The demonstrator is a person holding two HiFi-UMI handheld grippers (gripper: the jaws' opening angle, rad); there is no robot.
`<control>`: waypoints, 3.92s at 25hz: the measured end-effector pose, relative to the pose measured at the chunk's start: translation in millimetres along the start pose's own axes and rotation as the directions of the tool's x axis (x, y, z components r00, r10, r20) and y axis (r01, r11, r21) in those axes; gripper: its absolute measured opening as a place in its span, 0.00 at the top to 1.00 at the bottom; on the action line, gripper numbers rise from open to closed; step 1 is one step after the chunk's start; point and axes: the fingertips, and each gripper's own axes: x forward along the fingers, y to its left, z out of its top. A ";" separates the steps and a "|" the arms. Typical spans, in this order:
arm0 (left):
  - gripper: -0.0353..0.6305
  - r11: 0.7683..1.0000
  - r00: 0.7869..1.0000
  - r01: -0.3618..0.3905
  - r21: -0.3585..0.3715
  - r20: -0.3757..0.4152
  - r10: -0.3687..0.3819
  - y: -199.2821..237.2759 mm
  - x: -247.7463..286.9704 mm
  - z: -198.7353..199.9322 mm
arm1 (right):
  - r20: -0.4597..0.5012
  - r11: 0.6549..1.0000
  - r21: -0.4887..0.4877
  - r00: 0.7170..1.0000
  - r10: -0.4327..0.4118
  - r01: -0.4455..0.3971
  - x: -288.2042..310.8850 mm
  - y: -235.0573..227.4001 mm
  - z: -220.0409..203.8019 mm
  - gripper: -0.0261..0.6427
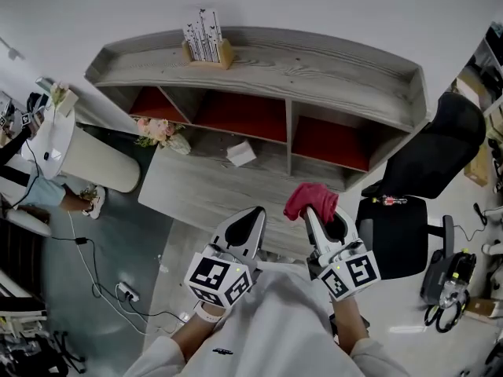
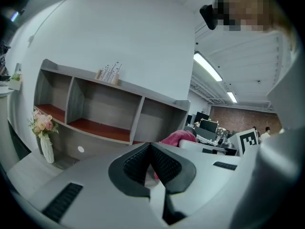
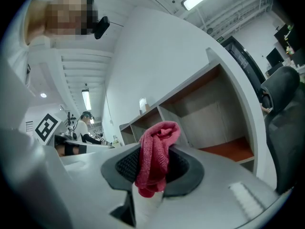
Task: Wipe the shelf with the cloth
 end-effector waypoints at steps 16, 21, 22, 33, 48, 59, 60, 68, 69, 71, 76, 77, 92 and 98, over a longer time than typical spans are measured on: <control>0.94 1.000 0.998 0.019 0.012 0.058 -0.020 11.5 29.5 22.5 | 0.227 0.990 -0.075 0.968 -0.103 0.123 61.3 -49.4 70.4 0.80; 0.94 0.999 0.995 0.029 0.035 0.094 -0.032 12.6 37.4 37.9 | 0.311 0.983 -0.126 0.946 -0.089 0.133 82.5 -54.9 90.7 0.80; 0.94 0.999 0.994 0.031 0.040 0.099 -0.035 12.4 38.9 40.4 | 0.317 0.982 -0.136 0.945 -0.084 0.133 86.8 -55.8 92.7 0.80; 0.94 0.995 0.990 0.062 0.075 0.121 -0.071 10.6 45.9 52.1 | 0.342 0.957 -0.251 0.938 -0.053 0.146 132.0 -65.5 95.9 0.79; 0.94 0.998 0.992 0.039 0.049 0.114 -0.045 17.0 43.0 49.5 | 0.319 0.917 -0.336 0.942 -0.104 0.215 202.6 -92.1 106.8 0.80; 0.94 0.999 0.990 0.031 0.031 0.135 -0.034 14.9 39.5 51.4 | 0.298 0.862 -0.413 0.938 -0.178 0.294 222.5 -120.1 114.5 0.80; 0.94 0.999 0.990 0.031 0.029 0.135 -0.035 14.9 39.3 50.9 | 0.298 0.856 -0.420 0.937 -0.182 0.301 220.9 -122.7 115.2 0.80; 0.94 0.998 0.992 0.062 0.016 0.113 -0.064 7.7 45.0 42.6 | 0.346 0.804 -0.433 0.899 -0.269 0.407 191.3 -150.4 125.9 0.80; 0.94 0.997 0.991 0.072 0.019 0.110 -0.073 4.9 46.5 41.9 | 0.353 0.800 -0.427 0.892 -0.282 0.422 186.7 -154.5 127.8 0.80; 0.94 0.996 0.991 0.087 0.025 0.104 -0.089 -0.5 48.9 41.0 | 0.372 0.791 -0.409 0.874 -0.311 0.456 175.8 -164.1 132.3 0.80; 0.94 0.994 0.989 0.107 0.026 0.101 -0.109 -6.8 50.2 40.0 | 0.446 0.746 -0.310 0.783 -0.433 0.589 138.4 -195.7 144.4 0.80; 0.94 0.994 0.989 0.110 0.026 0.100 -0.112 -7.2 49.8 39.6 | 0.457 0.734 -0.286 0.761 -0.460 0.616 131.2 -201.7 146.0 0.80; 0.94 0.995 0.990 0.100 0.008 0.103 -0.100 0.6 41.7 35.0 | 0.463 0.606 -0.120 0.584 -0.667 0.787 94.0 -245.3 128.5 0.80; 0.94 0.997 0.992 0.078 -0.001 0.101 -0.078 8.6 39.3 33.6 | 0.398 0.567 -0.126 0.565 -0.723 0.814 93.2 -262.2 97.5 0.80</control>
